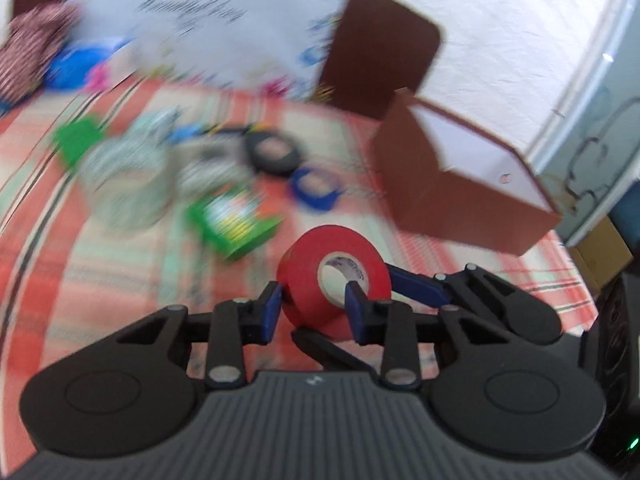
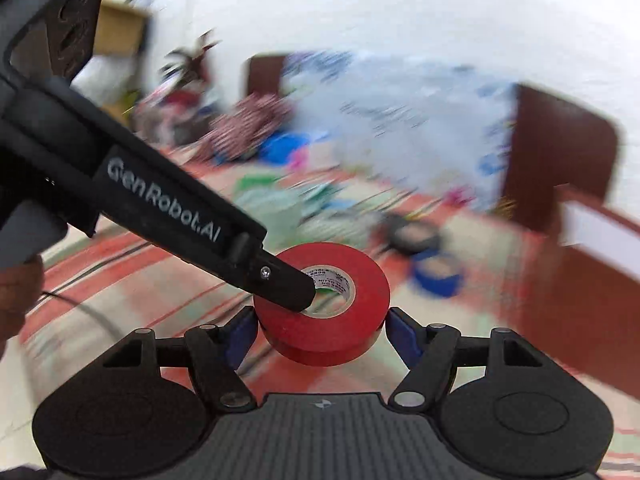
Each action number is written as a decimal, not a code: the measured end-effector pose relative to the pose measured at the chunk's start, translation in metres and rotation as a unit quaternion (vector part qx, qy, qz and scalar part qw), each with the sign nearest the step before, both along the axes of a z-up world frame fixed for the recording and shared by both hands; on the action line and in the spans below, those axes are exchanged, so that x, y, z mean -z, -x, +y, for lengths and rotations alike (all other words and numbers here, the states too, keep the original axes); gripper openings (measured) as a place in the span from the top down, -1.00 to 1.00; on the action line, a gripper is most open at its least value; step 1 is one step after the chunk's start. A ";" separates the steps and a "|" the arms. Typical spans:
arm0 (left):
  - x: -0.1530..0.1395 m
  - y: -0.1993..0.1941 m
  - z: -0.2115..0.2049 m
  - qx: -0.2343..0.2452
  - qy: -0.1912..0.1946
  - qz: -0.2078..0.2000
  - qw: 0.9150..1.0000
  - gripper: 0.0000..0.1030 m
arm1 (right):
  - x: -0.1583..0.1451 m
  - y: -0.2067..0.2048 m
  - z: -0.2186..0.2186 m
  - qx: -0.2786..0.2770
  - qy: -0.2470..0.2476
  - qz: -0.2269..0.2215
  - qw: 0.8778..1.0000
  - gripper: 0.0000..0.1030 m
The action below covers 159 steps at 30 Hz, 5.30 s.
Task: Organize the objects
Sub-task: 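Close both grippers together on the red tape roll, then carry the red tape roll with both grippers into the brown box and release, then move both grippers to the green box and close on it, then lower the green box into the brown box and open both grippers, then move both grippers to the blue tape roll and close on it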
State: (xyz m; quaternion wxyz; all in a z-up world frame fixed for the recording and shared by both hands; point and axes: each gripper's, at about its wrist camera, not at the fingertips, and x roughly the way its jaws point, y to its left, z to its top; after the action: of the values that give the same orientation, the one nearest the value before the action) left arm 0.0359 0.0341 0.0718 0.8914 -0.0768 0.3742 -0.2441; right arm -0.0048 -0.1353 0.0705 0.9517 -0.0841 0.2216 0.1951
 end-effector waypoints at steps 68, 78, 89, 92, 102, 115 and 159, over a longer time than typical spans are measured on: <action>0.081 -0.018 0.093 -0.269 -0.088 -0.072 0.956 -0.88 | 0.041 -0.071 0.003 0.006 0.020 0.064 0.998 -0.17; 0.045 -0.017 0.007 -0.102 0.012 -0.006 0.995 -0.73 | 0.044 0.008 -0.114 0.152 -0.073 0.081 0.982 -0.18; 0.064 -0.022 -0.134 0.057 -0.003 0.081 0.995 -0.04 | 0.052 0.005 -0.116 0.138 -0.084 0.085 0.983 -0.36; 0.062 -0.020 -0.130 0.050 0.006 0.085 0.995 0.09 | 0.049 0.009 -0.119 0.151 -0.089 0.076 0.982 -0.18; -0.036 -0.029 -0.162 0.101 0.036 -0.064 0.992 0.08 | -0.005 0.022 -0.130 0.201 -0.059 -0.164 0.964 -0.19; -0.037 -0.067 -0.216 0.106 -0.017 -0.098 0.989 -0.58 | -0.003 -0.015 -0.190 0.316 -0.043 -0.178 0.931 -0.62; 0.037 -0.034 -0.028 -0.062 -0.041 -0.036 0.997 -0.33 | 0.046 0.014 -0.110 0.147 -0.015 0.078 0.986 -0.30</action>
State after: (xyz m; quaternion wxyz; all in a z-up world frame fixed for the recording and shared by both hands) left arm 0.0695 0.0062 0.0352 0.9202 -0.0541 0.3459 -0.1752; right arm -0.0184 -0.2453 0.0242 0.9511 -0.0209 0.3018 0.0624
